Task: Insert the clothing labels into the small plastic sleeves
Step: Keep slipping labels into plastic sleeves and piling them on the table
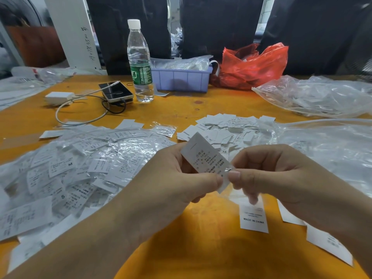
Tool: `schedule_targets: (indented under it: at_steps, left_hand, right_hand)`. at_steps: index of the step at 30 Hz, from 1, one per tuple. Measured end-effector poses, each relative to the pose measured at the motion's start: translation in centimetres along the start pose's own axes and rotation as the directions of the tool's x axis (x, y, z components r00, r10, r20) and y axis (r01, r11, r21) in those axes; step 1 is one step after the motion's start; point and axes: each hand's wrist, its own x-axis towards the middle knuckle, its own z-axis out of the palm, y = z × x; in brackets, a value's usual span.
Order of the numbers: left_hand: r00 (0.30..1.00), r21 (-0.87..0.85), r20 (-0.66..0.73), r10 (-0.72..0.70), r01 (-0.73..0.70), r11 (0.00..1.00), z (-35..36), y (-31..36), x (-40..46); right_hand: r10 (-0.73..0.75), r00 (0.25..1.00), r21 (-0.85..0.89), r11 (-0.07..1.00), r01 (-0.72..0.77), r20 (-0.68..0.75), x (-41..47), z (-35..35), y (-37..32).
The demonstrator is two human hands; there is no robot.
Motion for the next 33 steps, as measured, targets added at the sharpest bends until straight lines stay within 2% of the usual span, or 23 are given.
schedule_targets:
  at_steps: [5,12,17,23,28,33]
  left_hand:
    - [1.0,-0.083,-0.011,-0.009,0.008,0.997,0.03,0.15,0.1]
    - [0.995,0.083,-0.027,0.092,-0.089,0.993,0.32,0.04,-0.2]
    - [0.988,0.101,-0.024,0.156,-0.153,0.983,0.53,-0.15,-0.33]
    - [0.998,0.0,-0.03,0.055,-0.055,0.998,0.17,-0.55,0.16]
    - [0.99,0.199,-0.024,0.137,-0.13,0.971,0.45,-0.7,-0.17]
    - [0.982,0.218,-0.052,0.183,-0.168,0.961,0.63,-0.08,-0.38]
  right_hand:
    - [0.01,1.0,-0.002,1.0,-0.01,-0.019,0.04,-0.09,-0.04]
    - [0.01,0.999,-0.006,1.0,-0.01,-0.031,0.06,-0.03,0.13]
    - [-0.015,0.999,-0.017,1.0,0.014,-0.05,0.05,-0.01,0.36]
    - [-0.017,0.998,-0.046,0.999,0.014,-0.064,0.09,0.12,0.4]
    - [-0.042,0.997,-0.069,0.997,0.037,-0.067,-0.02,0.19,0.31]
    - [-0.045,0.996,-0.083,0.996,0.039,-0.076,0.01,0.13,0.38]
